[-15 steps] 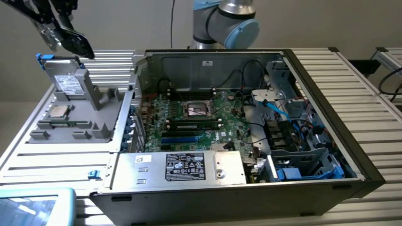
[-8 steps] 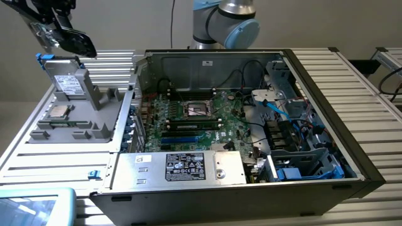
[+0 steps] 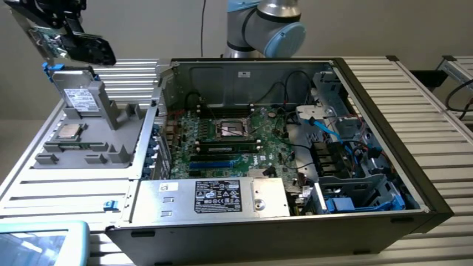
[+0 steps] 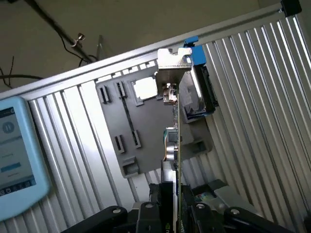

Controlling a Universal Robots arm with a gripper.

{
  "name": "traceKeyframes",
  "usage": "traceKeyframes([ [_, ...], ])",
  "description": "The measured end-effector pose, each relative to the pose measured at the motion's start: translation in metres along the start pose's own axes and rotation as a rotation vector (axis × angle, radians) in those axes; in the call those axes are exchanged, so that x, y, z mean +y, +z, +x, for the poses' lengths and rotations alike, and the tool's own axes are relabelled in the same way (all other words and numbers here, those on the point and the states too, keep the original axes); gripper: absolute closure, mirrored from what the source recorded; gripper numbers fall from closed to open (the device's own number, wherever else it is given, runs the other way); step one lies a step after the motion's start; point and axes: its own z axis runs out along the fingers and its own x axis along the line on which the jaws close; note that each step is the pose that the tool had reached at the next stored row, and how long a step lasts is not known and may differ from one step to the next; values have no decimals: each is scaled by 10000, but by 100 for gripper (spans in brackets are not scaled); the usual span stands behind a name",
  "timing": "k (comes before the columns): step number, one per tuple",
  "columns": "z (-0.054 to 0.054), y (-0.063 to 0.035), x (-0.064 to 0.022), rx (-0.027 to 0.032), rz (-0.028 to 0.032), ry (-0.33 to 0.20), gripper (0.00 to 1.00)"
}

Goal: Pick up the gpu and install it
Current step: 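Pick up the gpu and move the gpu toward the slot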

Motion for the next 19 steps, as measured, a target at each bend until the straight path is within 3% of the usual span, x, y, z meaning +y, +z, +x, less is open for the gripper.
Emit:
traceKeyframes([
  [14,0,0,0,81,-110,-2531,72],
  [19,0,0,0,85,-116,-2675,72],
])
